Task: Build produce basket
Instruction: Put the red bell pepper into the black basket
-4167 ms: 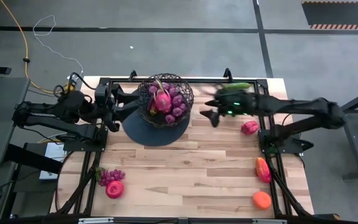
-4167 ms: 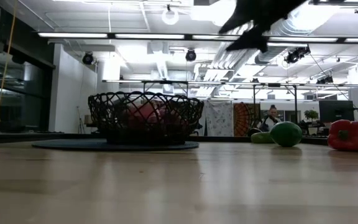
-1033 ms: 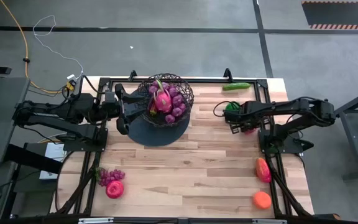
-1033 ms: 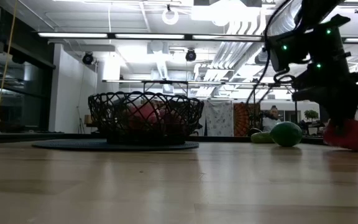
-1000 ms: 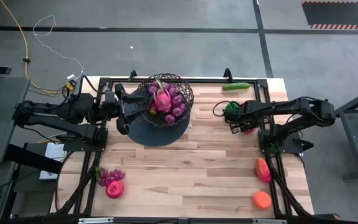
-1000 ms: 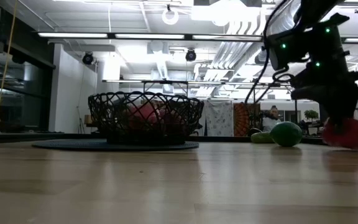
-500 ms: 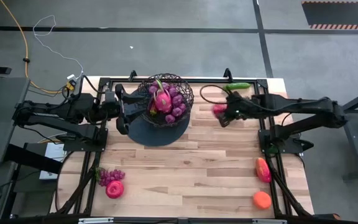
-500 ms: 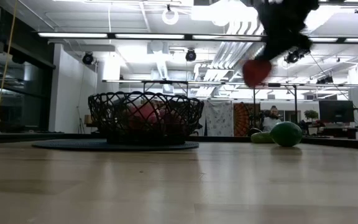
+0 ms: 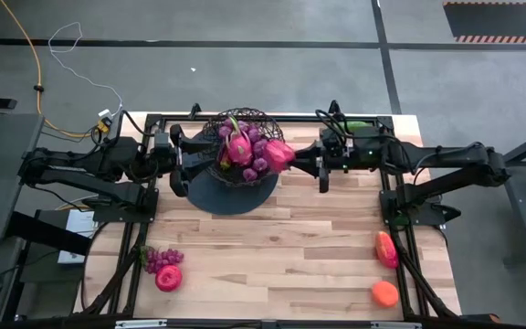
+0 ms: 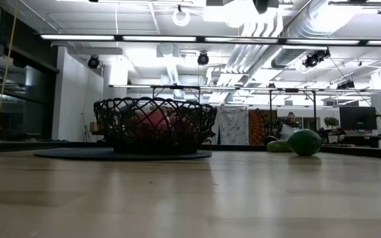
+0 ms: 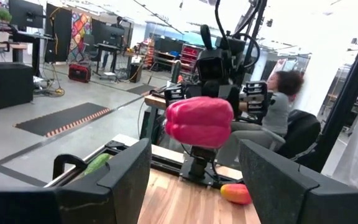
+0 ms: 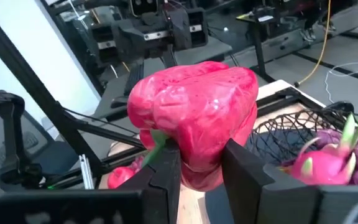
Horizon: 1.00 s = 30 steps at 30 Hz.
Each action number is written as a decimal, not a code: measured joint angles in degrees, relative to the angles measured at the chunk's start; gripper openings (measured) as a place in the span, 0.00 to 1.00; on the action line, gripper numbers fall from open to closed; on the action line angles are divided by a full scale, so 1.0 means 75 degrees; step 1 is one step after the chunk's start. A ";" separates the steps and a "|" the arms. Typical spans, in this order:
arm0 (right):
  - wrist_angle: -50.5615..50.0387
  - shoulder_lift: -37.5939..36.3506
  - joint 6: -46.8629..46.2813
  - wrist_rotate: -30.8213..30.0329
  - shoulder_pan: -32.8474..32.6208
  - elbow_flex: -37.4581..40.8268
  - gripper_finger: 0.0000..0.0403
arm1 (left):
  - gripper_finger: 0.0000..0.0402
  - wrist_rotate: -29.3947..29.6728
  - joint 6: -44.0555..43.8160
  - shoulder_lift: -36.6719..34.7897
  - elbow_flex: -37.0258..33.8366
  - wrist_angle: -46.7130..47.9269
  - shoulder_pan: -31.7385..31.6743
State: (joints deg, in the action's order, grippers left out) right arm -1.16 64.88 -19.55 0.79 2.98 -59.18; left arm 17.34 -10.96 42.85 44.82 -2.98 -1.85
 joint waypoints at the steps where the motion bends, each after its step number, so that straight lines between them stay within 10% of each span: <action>1: 0.0000 0.0000 -0.0003 0.0075 0.0003 0.0000 0.21 | 0.57 0.0000 0.0000 0.0000 0.0000 0.0000 0.0000; 13: 0.0191 0.0637 -0.0133 -0.0579 0.0223 -0.0003 0.21 | 0.57 -0.0208 -0.1354 -0.0001 0.0000 -0.0759 0.0000; 30: -0.0406 0.6776 0.0860 -0.0104 0.1416 -0.4924 0.24 | 0.57 -0.0657 -0.0653 0.0000 0.0000 -0.2037 0.0000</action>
State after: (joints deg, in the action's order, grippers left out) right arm -4.20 115.70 -13.10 0.01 13.60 -96.11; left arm 12.41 -15.86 42.85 44.82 -18.26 -1.85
